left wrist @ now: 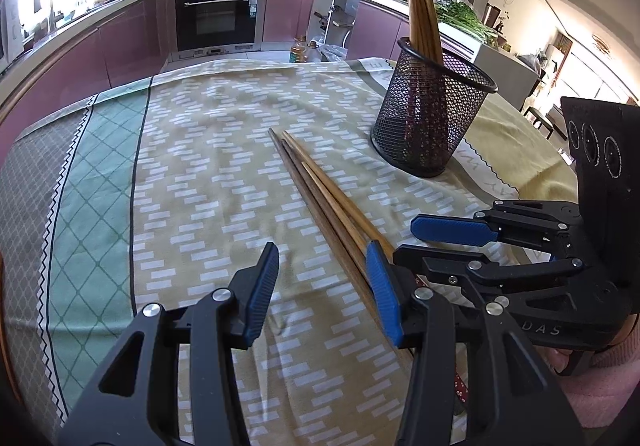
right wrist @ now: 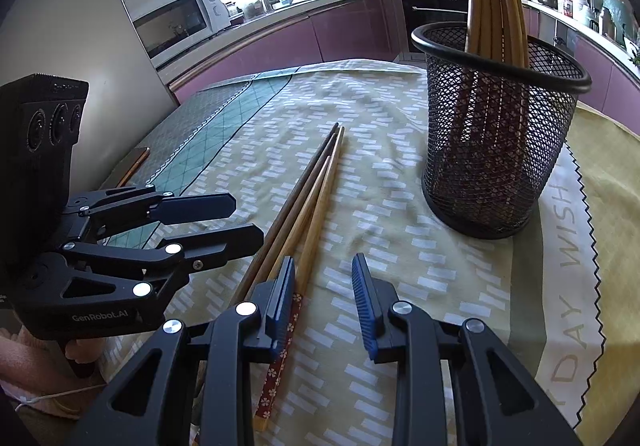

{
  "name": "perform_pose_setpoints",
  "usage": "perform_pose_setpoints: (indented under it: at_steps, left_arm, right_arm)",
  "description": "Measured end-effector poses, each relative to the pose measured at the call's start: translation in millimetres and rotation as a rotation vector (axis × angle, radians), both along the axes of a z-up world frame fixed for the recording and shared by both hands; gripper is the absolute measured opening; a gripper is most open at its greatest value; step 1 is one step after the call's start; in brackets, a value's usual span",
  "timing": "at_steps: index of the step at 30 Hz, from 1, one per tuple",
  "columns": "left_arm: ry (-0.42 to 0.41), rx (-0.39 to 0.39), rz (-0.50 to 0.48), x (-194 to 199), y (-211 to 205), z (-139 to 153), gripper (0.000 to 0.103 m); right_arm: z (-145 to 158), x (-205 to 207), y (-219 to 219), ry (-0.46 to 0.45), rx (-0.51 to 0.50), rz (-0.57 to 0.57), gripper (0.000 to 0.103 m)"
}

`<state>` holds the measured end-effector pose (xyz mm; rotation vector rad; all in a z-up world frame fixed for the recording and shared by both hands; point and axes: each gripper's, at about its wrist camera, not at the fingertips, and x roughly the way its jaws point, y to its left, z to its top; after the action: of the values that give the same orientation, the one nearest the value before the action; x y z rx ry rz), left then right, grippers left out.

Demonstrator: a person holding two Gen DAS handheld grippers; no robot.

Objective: Organize utensils
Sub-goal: 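Move both open tools down to the remaining chopsticks on the cloth, then close the right tool on one chopstick while the left tool grasps another chopstick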

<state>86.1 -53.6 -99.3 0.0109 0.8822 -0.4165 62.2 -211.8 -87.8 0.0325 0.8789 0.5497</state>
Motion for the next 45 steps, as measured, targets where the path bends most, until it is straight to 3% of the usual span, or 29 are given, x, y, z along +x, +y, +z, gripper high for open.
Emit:
perform_pose_setpoints:
  at_steps: [5, 21, 24, 26, 29, 45]
  left_arm:
    - [0.033, 0.018, 0.004, 5, -3, -8, 0.042]
    - [0.029, 0.048, 0.004, 10, -7, -8, 0.041]
    - [0.031, 0.048, 0.005, 13, -6, -8, 0.039]
    - [0.032, 0.047, 0.003, 13, -6, -9, 0.031]
    - [0.031, 0.053, 0.003, 13, -7, -8, 0.030]
    - [0.063, 0.045, -0.004, 26, -3, -8, 0.022]
  right_arm:
    - [0, 0, -1, 0.002, 0.002, 0.002, 0.028]
    - [3, 3, 7, -0.010, -0.034, 0.015, 0.028]
    - [3, 6, 10, -0.011, -0.038, 0.015, 0.028]
    - [3, 7, 9, -0.010, -0.038, 0.010, 0.025]
    - [3, 9, 5, -0.003, -0.028, 0.002, 0.021]
    - [5, 24, 18, -0.012, -0.073, 0.031, 0.022]
